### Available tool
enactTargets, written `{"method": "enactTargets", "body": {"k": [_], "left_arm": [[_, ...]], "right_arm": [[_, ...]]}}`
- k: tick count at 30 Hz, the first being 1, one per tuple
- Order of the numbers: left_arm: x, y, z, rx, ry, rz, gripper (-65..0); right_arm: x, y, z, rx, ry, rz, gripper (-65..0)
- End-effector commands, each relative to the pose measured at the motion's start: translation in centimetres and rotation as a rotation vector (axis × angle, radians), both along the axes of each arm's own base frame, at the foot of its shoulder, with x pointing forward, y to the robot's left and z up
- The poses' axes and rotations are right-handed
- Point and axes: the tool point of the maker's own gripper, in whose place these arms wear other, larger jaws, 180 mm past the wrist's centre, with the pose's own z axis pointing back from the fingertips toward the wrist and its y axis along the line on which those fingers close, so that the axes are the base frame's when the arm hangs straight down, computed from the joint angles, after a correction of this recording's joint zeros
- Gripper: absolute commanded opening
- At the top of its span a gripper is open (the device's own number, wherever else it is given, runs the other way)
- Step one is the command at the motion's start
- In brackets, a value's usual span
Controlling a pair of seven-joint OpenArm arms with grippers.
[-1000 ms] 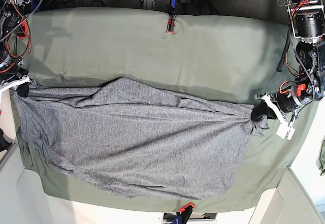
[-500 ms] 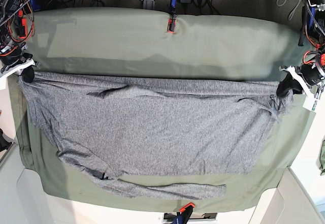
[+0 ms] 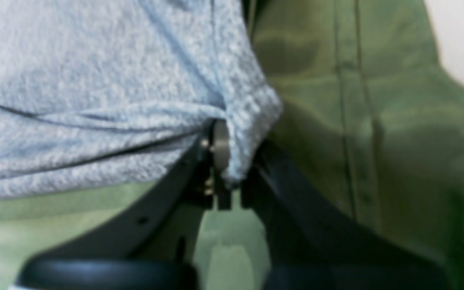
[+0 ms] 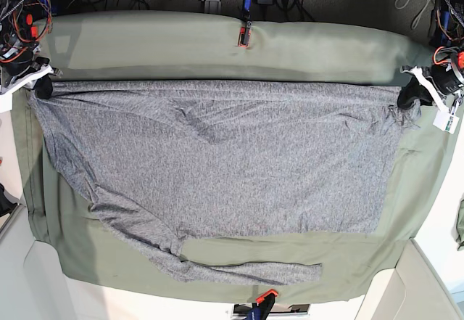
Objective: Fold the T-shirt properly
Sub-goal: 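Pull both held edges back, spreading the shirt flat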
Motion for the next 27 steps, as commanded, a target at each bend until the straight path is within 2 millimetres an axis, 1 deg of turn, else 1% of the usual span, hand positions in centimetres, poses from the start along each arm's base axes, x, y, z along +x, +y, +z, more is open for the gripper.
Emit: {"method": "enactTargets", "body": {"k": [1,5,6,7,12,19,22,25,27], "left_arm": [[1.1,0.9,1.7,0.024,-0.056,0.008,-65.0],[1.0,0.8,1.6,0.022,-0.053,0.009,-65.0],[1.0,0.8,1.6,0.022,-0.051,0.009,-65.0],[1.0,0.8,1.6,0.021,-0.051,0.009,-65.0],[0.7,0.8,1.4,0.023,-0.033,0.007,-65.0],[-0.3,0.9,0.6,0.024,0.002,0.006,-65.0],[-0.6,0.9,0.4,0.025,0.010,0.007,-65.0],[-1.0,1.6,0.6,0.028,0.008,0.027,-65.0],[-1.6,2.4,0.9,0.034,0.005,0.053,-65.0]], "right_arm": [[0.2,-0.7,0.8,-0.032,-0.008,0.005,-65.0],[0.2,-0.7,0.8,-0.029,-0.010,0.004,-64.2],[0.2,-0.6,0.8,-0.026,-0.012,0.004,-60.5],[0.3,-0.6,0.9,-0.022,-0.014,0.004,-58.2],[0.2,-0.5,0.8,-0.014,-0.012,0.005,-58.2],[-0.8,-0.3,0.3,-0.010,0.019,0.011,-58.2],[-0.9,-0.2,0.3,-0.012,0.025,0.016,-60.4],[-1.1,-0.1,0.4,-0.016,0.041,0.025,-60.4],[-1.4,0.0,0.5,-0.022,0.042,0.030,-60.4]]}}
